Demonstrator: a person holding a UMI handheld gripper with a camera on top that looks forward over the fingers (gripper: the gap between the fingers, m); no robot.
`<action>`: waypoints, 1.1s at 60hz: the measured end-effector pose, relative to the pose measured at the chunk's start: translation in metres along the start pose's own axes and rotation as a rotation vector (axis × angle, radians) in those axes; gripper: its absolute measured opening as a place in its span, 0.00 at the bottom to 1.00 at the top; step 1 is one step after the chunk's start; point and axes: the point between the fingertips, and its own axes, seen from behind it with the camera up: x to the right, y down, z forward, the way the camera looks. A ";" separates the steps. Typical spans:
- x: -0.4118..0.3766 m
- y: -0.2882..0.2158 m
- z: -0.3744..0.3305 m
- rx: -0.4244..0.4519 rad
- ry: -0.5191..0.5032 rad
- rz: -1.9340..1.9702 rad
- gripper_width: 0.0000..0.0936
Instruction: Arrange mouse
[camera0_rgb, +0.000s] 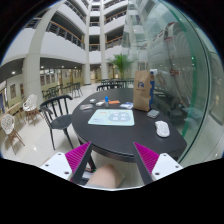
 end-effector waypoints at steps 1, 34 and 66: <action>0.000 -0.001 0.005 -0.002 0.006 -0.001 0.91; 0.238 0.011 0.154 -0.106 0.252 0.107 0.90; 0.278 -0.003 0.205 -0.157 0.305 0.148 0.40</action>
